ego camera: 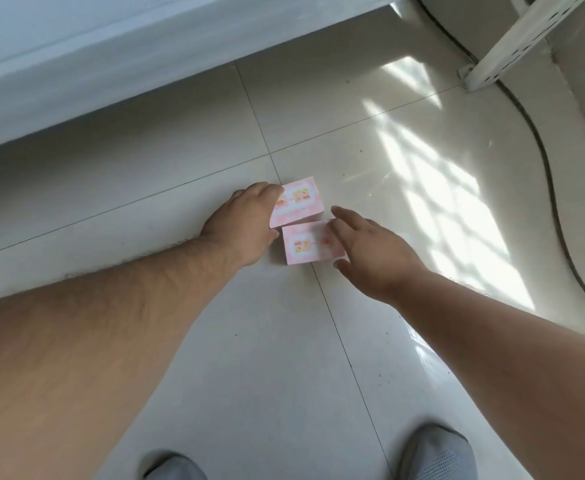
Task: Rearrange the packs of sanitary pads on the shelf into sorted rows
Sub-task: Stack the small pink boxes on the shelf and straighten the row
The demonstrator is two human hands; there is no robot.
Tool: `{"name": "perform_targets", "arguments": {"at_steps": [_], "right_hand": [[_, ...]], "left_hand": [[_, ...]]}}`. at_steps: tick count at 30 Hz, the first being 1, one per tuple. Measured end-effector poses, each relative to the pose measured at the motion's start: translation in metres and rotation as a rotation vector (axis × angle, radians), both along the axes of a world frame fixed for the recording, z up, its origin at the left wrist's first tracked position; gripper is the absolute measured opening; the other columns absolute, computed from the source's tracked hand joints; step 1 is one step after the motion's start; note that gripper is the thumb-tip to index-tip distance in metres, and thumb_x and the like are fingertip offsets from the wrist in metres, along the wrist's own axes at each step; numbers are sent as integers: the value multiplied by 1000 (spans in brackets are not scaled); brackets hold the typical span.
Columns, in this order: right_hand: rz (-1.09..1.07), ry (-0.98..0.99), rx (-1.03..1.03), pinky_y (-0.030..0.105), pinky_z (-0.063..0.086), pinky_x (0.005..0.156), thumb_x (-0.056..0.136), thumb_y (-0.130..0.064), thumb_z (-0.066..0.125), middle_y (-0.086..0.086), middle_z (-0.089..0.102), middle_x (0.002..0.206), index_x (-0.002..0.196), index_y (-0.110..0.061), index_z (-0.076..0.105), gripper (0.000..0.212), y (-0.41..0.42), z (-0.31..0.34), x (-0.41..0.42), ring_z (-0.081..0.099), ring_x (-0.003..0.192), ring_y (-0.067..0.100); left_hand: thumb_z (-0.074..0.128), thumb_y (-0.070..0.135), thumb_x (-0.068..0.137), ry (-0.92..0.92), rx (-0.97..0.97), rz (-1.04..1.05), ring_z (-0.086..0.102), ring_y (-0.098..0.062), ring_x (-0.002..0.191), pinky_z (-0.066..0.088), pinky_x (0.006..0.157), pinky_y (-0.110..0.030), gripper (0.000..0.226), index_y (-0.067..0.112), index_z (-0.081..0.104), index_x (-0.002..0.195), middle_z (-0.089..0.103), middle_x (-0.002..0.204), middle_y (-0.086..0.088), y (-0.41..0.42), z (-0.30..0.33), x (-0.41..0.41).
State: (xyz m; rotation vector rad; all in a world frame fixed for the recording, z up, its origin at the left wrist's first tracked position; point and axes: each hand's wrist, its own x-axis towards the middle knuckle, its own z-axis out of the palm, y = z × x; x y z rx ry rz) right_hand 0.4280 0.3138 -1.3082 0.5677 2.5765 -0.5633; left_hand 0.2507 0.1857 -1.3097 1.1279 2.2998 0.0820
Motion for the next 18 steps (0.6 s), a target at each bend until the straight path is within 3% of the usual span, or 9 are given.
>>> {"name": "perform_targets", "arguments": {"at_steps": [4,9,13,18], "right_hand": [[37,57,-4,40,51,78,93,-16,57,1,46,135,129,-15,43,39,2,-1,-4,53,105,27],[116,30,-12,39,51,80,91,-16,60,6,47,133,141,-13,39,54,-1,37,11,55,107,28],[140,7,-32,42,53,85,89,-16,59,6,47,130,143,-14,40,58,-6,120,21,55,110,28],[123,-43,-79,37,52,83,85,-17,62,0,50,120,128,-18,51,45,-14,277,26,55,108,21]], "left_hand": [[63,15,87,-17,41,58,48,-27,121,47,95,-43,56,20,39,138,47,135,-3,0,0,2],[65,12,85,-25,69,102,49,-27,120,47,95,-43,59,17,42,139,47,133,-4,-20,43,4],[66,10,81,-79,113,163,52,-26,118,47,96,-40,60,17,46,137,47,132,-4,-47,122,10],[68,10,79,-139,155,242,51,-20,121,43,100,-30,65,19,46,139,48,133,1,-85,271,16]]}}
